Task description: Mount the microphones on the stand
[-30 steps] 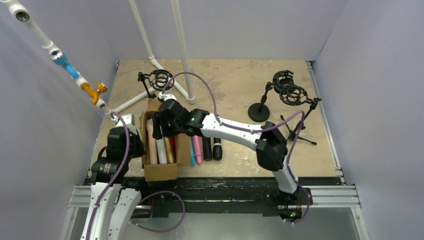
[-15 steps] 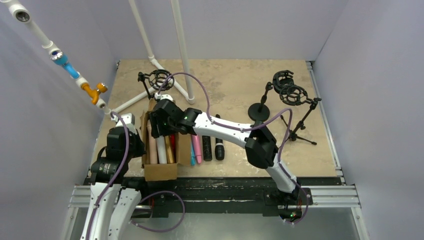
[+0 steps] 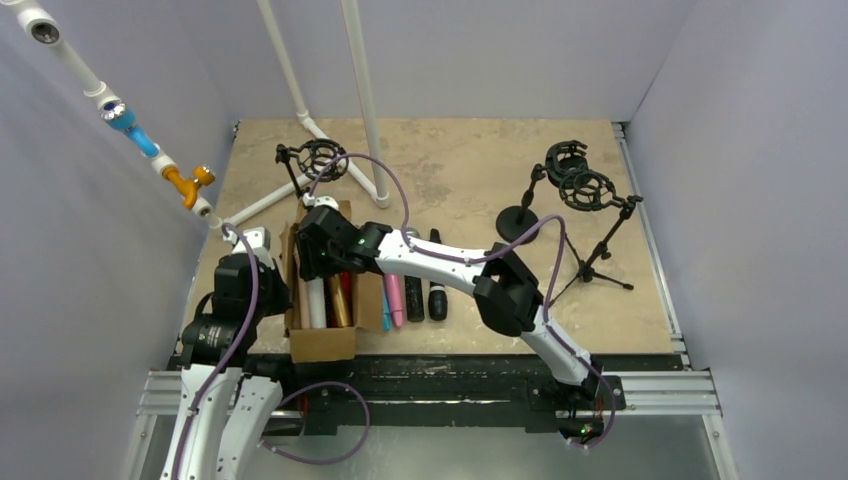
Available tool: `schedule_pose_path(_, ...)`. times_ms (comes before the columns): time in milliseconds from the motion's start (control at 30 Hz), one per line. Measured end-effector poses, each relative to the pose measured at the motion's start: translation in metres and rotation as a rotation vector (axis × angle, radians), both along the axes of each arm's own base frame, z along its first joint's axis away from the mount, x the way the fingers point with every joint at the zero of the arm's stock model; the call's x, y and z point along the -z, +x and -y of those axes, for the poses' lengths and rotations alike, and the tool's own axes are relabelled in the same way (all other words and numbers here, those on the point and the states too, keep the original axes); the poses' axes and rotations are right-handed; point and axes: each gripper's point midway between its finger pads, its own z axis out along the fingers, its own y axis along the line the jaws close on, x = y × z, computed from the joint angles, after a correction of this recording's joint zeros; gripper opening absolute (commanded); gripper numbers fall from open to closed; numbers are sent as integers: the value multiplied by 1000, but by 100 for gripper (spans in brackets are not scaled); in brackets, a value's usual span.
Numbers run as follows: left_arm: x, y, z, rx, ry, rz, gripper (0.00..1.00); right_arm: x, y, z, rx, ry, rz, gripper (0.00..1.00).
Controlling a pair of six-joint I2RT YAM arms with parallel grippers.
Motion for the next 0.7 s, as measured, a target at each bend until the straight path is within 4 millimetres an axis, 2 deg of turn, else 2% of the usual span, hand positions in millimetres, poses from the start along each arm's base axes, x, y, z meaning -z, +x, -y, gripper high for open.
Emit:
schedule_pose_path(133,3,-3,0,-1,3,-19,0,15,-4,-13,-6,-3,-14,40)
schedule_pose_path(267,5,-5,0,1,2,-33,0,14,-8,-17,-1,8,-21,27)
schedule_pose_path(433,4,-5,0,3,-2,-23,0,4,-8,-16,3,24,-20,25)
schedule_pose_path(567,1,-2,1,3,-2,-4,0,-22,-12,-9,-8,40,-6,25)
schedule_pose_path(700,0,-2,1,3,-3,-1,0,-75,-11,9,-7,101,38,24)
